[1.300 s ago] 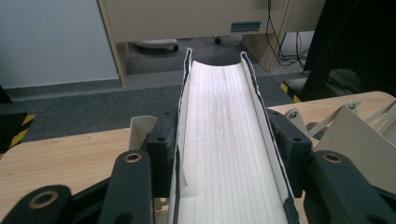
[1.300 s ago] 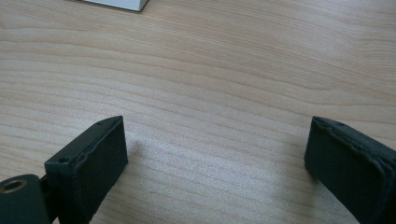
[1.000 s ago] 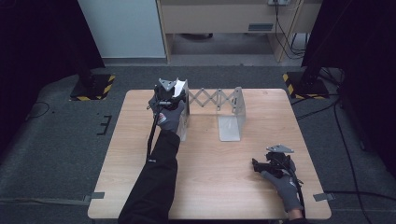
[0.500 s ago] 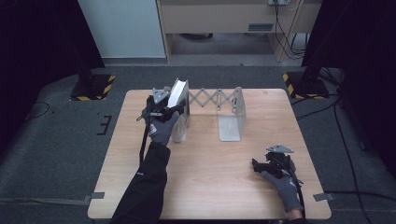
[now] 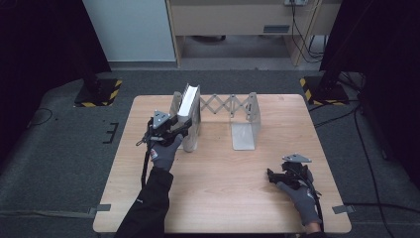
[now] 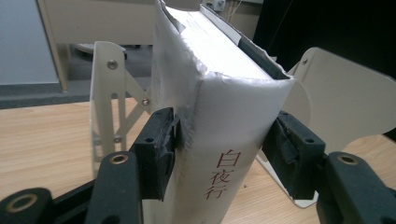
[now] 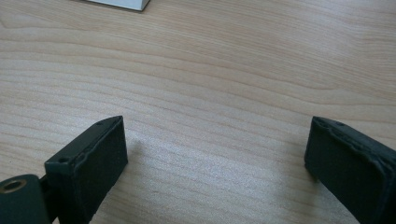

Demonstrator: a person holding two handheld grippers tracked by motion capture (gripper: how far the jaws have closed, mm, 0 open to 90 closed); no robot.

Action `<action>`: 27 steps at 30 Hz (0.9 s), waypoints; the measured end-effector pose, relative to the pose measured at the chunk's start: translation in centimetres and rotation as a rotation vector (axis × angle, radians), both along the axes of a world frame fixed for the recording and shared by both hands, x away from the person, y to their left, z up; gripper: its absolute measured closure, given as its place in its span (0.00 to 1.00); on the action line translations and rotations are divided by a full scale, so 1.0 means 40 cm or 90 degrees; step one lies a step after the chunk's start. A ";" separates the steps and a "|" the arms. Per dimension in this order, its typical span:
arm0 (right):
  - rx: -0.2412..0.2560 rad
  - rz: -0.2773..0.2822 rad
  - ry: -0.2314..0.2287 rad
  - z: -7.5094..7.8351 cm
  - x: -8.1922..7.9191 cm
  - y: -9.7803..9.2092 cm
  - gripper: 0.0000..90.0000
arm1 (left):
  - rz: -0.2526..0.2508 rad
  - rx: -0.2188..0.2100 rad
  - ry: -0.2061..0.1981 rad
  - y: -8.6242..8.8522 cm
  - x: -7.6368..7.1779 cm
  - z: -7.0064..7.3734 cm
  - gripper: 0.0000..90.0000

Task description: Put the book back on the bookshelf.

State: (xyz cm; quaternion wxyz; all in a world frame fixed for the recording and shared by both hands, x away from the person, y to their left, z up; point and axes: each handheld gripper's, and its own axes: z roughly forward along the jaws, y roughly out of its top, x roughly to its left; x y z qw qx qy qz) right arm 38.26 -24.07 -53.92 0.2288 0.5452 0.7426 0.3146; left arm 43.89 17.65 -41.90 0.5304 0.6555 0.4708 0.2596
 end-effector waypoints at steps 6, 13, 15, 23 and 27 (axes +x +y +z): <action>0.000 0.000 0.001 0.000 0.000 0.001 0.07 | 0.009 0.006 -0.007 -0.015 0.001 -0.005 0.48; 0.000 0.001 0.001 0.000 0.000 0.002 0.07 | 0.007 0.008 -0.007 -0.034 0.005 -0.011 0.46; 0.000 0.001 0.001 0.000 0.000 0.002 0.07 | 0.010 0.004 -0.004 -0.037 0.004 -0.010 0.46; -0.001 0.004 0.000 0.000 0.000 0.002 0.07 | 0.020 0.007 -0.016 -0.063 0.014 -0.015 0.45; 0.000 0.005 0.001 0.000 0.000 0.003 0.07 | 0.019 0.002 -0.018 -0.065 0.020 -0.017 0.44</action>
